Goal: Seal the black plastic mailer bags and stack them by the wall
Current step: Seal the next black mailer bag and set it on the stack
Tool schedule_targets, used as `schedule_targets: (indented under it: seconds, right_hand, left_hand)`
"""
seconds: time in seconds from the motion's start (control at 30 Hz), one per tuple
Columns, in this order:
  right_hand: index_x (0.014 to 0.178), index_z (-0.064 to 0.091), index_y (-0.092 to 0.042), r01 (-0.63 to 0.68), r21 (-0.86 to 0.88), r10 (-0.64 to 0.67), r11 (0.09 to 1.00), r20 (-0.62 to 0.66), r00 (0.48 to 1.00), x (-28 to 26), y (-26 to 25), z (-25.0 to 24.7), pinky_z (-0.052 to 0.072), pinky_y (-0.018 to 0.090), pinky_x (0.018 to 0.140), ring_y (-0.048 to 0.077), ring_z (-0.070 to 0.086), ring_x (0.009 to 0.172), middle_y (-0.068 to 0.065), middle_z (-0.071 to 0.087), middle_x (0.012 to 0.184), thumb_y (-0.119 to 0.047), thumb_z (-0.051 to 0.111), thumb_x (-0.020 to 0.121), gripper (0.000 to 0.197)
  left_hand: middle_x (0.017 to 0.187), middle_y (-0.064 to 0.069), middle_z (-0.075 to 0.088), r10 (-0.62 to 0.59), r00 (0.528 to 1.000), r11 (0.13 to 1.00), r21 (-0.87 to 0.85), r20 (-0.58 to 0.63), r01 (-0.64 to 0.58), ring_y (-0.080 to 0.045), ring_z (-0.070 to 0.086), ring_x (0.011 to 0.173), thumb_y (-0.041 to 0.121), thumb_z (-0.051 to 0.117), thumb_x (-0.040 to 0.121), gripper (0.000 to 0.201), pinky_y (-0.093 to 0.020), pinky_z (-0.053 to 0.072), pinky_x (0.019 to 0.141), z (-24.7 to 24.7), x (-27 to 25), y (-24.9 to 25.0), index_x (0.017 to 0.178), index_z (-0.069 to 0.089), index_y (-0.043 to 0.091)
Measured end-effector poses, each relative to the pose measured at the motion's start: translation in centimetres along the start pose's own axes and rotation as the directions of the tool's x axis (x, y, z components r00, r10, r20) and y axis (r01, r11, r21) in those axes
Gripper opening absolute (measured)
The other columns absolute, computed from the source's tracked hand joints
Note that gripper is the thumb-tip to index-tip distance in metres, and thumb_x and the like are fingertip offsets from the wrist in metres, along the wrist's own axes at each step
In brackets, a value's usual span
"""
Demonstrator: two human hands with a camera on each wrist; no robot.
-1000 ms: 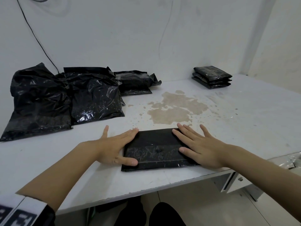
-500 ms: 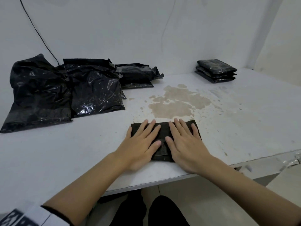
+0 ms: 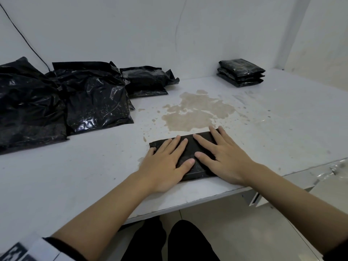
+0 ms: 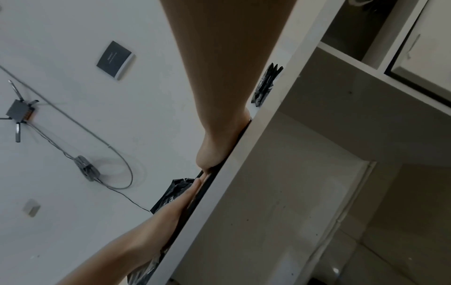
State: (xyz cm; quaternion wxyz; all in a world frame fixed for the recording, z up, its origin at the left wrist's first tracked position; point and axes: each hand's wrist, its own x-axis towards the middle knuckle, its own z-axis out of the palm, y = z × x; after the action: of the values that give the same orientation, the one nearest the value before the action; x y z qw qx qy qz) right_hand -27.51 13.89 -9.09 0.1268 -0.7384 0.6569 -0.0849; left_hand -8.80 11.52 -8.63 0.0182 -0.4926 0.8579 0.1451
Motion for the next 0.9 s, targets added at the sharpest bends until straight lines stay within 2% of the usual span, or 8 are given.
schedule_targets:
  seconds: [0.17, 0.3, 0.5, 0.6, 0.67, 0.73, 0.8, 0.9]
  right_hand:
    - [0.147, -0.003, -0.049, -0.036, -0.056, 0.039, 0.998, 0.046, 0.998, 0.1, -0.2, -0.2, -0.007, 0.039, 0.118, 0.019, -0.022, 0.144, -0.003, -0.018, 0.159, -0.065, 0.017, 0.092, 0.06]
    - [0.147, -0.006, -0.049, -0.03, -0.072, 0.033, 0.997, 0.037, 0.999, -0.1, -0.1, 0.1, -0.009, 0.045, 0.118, 0.018, -0.023, 0.144, -0.004, -0.019, 0.158, -0.063, 0.013, 0.093, 0.059]
    - [0.147, -0.011, -0.046, -0.018, -0.05, 0.019, 0.999, 0.014, 1.0, -0.1, 0.0, 0.3, -0.012, 0.044, 0.117, 0.02, -0.023, 0.144, 0.0, -0.02, 0.158, -0.046, 0.012, 0.1, 0.052]
    - [0.148, -0.016, -0.038, -0.029, -0.056, 0.029, 0.998, 0.012, 0.999, 0.0, 0.2, 0.3, -0.013, 0.045, 0.117, 0.018, -0.022, 0.144, -0.001, -0.021, 0.158, -0.05, 0.014, 0.099, 0.059]
    - [0.15, -0.014, -0.03, -0.041, -0.024, 0.042, 0.999, 0.037, 0.998, 0.1, 0.6, 0.0, -0.014, 0.044, 0.117, 0.014, -0.022, 0.144, -0.002, -0.021, 0.158, -0.056, 0.016, 0.097, 0.066]
    - [0.151, -0.011, -0.028, -0.054, -0.024, 0.055, 0.998, 0.067, 0.996, 0.0, 1.0, -0.3, -0.017, 0.044, 0.115, 0.011, -0.022, 0.143, -0.003, -0.022, 0.157, -0.063, 0.015, 0.092, 0.073]
    - [0.151, -0.01, -0.031, -0.058, -0.061, 0.063, 0.996, 0.078, 0.995, -0.1, 1.2, -0.4, -0.019, 0.046, 0.114, 0.011, -0.023, 0.143, -0.004, -0.024, 0.157, -0.068, 0.012, 0.088, 0.076]
    - [0.151, -0.011, -0.033, -0.054, -0.102, 0.062, 0.993, 0.068, 0.996, -0.3, 1.1, -0.4, -0.02, 0.048, 0.113, 0.011, -0.022, 0.144, -0.003, -0.023, 0.157, -0.069, 0.01, 0.088, 0.076]
  left_hand:
    - [0.156, 0.019, -0.019, 0.007, 0.996, 0.998, 0.057, 0.086, -0.012, -0.003, -0.014, 0.144, 0.063, 0.015, 0.094, 0.064, -0.037, -0.002, 0.115, -0.9, 0.4, -0.7, 0.148, -0.013, 0.041]
    - [0.154, 0.019, -0.026, 0.019, 0.987, 0.998, 0.062, 0.156, -0.029, -0.002, -0.019, 0.142, 0.062, 0.014, 0.095, 0.064, -0.039, -0.006, 0.116, -1.2, 0.9, -1.0, 0.146, -0.019, 0.04]
    - [0.153, 0.019, -0.029, 0.147, 0.988, 0.988, 0.03, 0.048, -0.149, 0.005, -0.027, 0.138, 0.056, 0.012, 0.097, 0.058, -0.038, -0.016, 0.115, 0.0, -0.2, -2.1, 0.143, -0.022, 0.044]
    - [0.152, 0.018, -0.031, 0.192, 0.98, 0.979, 0.06, 0.049, -0.195, 0.004, -0.031, 0.136, 0.053, 0.01, 0.098, 0.055, -0.039, -0.02, 0.113, -0.1, -0.4, -2.4, 0.141, -0.024, 0.046]
    - [0.153, 0.019, -0.029, 0.222, 0.974, 0.969, 0.105, 0.034, -0.225, 0.004, -0.035, 0.134, 0.054, 0.009, 0.097, 0.058, -0.041, -0.024, 0.111, -0.4, -0.3, -2.4, 0.147, -0.016, 0.04]
    - [0.152, 0.023, -0.026, 0.276, 0.961, 0.953, 0.123, 0.036, -0.278, 0.006, -0.037, 0.132, 0.056, 0.006, 0.094, 0.06, -0.04, -0.025, 0.111, -0.8, -0.1, -2.4, 0.149, -0.007, 0.037]
    - [0.153, 0.026, -0.023, 0.304, 0.949, 0.948, 0.071, 0.083, -0.31, 0.01, -0.032, 0.133, 0.058, 0.006, 0.093, 0.061, -0.035, -0.021, 0.114, -1.0, 0.0, -2.6, 0.149, -0.004, 0.038]
    - [0.152, 0.028, -0.023, 0.299, 0.946, 0.953, 0.02, 0.124, -0.303, 0.012, -0.027, 0.134, 0.062, 0.01, 0.088, 0.066, -0.031, -0.014, 0.117, -1.2, 0.2, -3.0, 0.148, -0.008, 0.041]
